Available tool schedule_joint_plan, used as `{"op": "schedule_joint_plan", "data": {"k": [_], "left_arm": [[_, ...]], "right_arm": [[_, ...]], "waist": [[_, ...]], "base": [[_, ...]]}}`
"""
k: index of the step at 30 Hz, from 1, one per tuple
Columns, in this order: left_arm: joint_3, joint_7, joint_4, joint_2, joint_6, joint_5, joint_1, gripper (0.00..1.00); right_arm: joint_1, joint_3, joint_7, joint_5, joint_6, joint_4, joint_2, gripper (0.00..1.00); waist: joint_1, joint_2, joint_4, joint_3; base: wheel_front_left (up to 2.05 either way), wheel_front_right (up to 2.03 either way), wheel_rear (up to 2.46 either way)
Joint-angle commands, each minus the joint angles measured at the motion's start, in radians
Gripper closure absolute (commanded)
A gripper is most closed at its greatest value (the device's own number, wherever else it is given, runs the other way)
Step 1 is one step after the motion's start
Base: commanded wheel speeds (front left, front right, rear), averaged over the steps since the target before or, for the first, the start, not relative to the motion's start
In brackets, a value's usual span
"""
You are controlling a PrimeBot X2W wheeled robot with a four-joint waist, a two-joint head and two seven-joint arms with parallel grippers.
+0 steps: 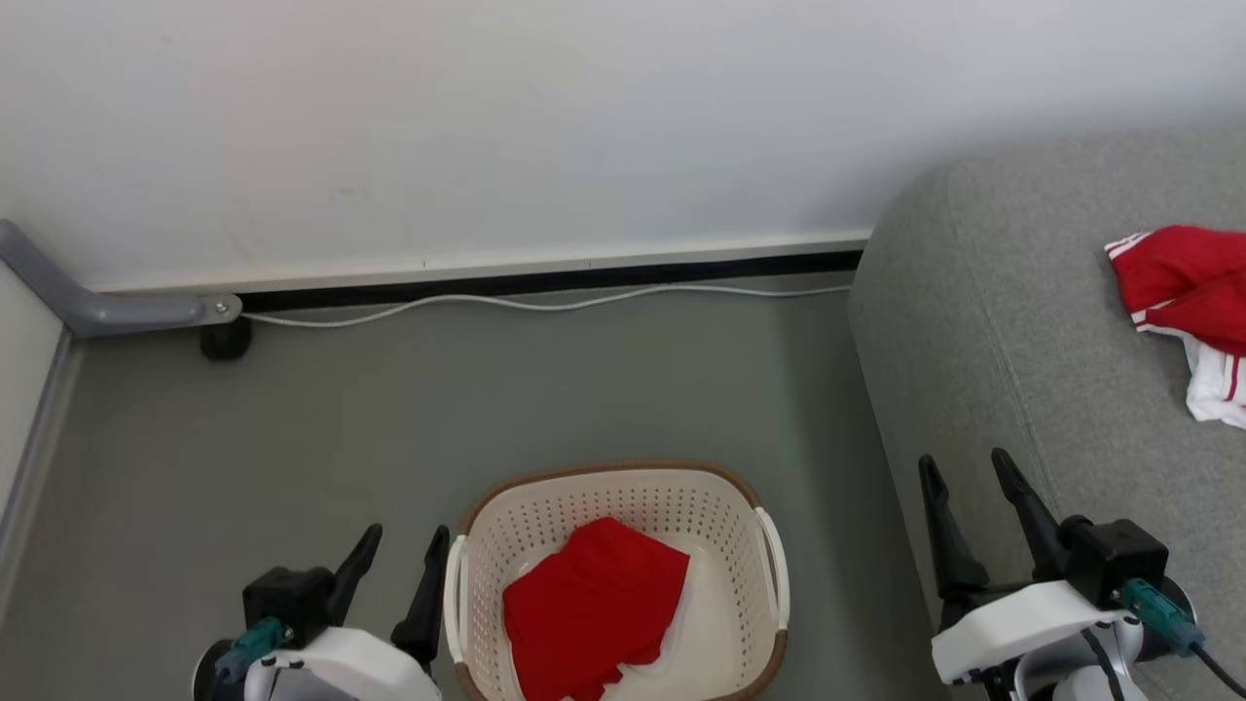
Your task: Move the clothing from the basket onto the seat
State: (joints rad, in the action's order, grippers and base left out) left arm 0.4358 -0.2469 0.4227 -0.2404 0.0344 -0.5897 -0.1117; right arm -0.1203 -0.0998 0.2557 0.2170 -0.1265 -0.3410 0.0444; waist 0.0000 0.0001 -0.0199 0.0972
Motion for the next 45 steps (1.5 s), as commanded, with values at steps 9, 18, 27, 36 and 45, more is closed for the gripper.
{"op": "schedule_joint_plan", "data": {"k": [9, 18, 27, 36, 45], "left_arm": [[-0.007, -0.010, 0.162, 0.026, -0.066, 0.033, -0.220, 0.00], [0.084, 0.074, 0.416, 0.078, -0.136, 0.058, -0.403, 0.00], [0.205, 0.159, 0.635, 0.143, -0.163, 0.086, -0.575, 0.00], [0.281, 0.261, 0.796, 0.162, -0.165, 0.062, -0.693, 0.00], [0.324, 0.310, 0.841, 0.160, -0.165, 0.061, -0.776, 0.00]], "right_arm": [[-0.074, -0.070, 0.006, -0.014, -0.004, 0.028, 0.006, 0.00], [-0.130, -0.093, 0.006, -0.018, -0.004, 0.038, 0.006, 0.00], [-0.180, -0.124, 0.006, -0.019, -0.004, 0.055, 0.006, 0.00], [-0.247, -0.171, 0.006, -0.017, -0.004, 0.074, 0.006, 0.00], [-0.287, -0.211, 0.006, -0.030, -0.004, 0.088, 0.006, 0.00]], "waist": [[0.0000, -0.0001, -0.075, 0.218], [0.0000, -0.0001, -0.103, 0.353], [0.0000, -0.0001, -0.126, 0.485], [0.0000, -0.0001, -0.161, 0.616], [0.0000, -0.0001, -0.177, 0.712]], "base": [[0.00, 0.00, 0.00], [0.00, 0.00, 0.00], [0.00, 0.00, 0.00], [0.00, 0.00, 0.00], [0.00, 0.00, 0.00]]}}
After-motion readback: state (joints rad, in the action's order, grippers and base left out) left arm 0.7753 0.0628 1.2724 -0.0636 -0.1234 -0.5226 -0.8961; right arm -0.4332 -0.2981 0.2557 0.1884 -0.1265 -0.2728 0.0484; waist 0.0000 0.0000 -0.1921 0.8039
